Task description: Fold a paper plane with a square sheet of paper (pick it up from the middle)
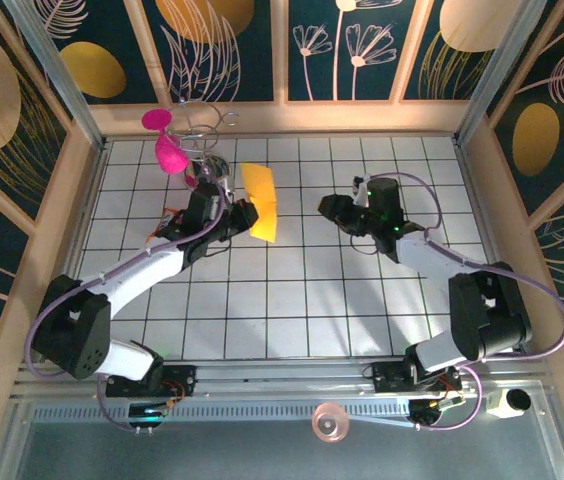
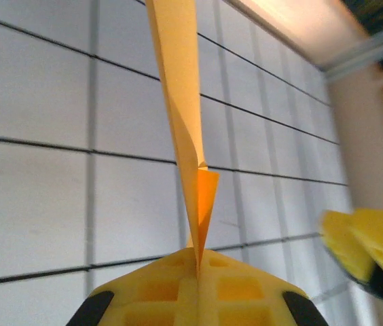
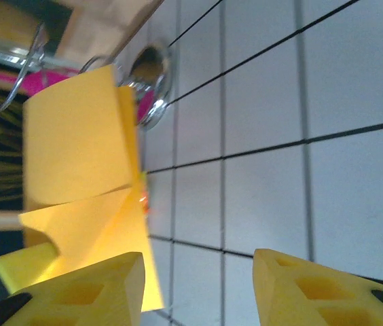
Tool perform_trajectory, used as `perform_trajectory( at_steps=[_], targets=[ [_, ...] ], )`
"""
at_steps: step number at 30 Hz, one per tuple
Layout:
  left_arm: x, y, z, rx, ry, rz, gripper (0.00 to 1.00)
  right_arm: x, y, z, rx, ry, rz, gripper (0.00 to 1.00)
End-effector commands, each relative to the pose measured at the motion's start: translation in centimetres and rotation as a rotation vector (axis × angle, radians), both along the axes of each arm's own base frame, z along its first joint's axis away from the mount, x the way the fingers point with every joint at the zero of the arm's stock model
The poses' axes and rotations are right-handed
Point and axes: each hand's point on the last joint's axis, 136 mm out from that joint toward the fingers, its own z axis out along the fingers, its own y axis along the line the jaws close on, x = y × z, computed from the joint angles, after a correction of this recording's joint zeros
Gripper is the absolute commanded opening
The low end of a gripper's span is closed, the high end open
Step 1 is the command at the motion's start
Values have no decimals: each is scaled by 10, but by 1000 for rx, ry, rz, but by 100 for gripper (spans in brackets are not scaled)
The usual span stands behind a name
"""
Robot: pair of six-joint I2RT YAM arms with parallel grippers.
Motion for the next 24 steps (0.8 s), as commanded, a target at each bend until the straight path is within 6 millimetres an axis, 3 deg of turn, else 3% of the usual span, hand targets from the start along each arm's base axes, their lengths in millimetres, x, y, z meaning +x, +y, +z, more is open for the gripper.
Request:
perform_trajectory(
  at_steps=[1,5,10,18,24],
  targets=[
    [-8,54,-15,419,47,86,3,8,-34,-1,-145,-23,-118,46],
    [-2,69,-6,648,35,155,4,10,-50,-2,-167,-21,-182,46],
    [4,62,-16,878,51,166,4,10,-67,-9,-179,6,-245,46],
    [11,31,-61,1074,103,108,6,6,-104,-29,-179,93,-354,45],
    [12,-4,-101,1116,134,15,7,1,-115,-41,-165,138,-375,45]
  ],
)
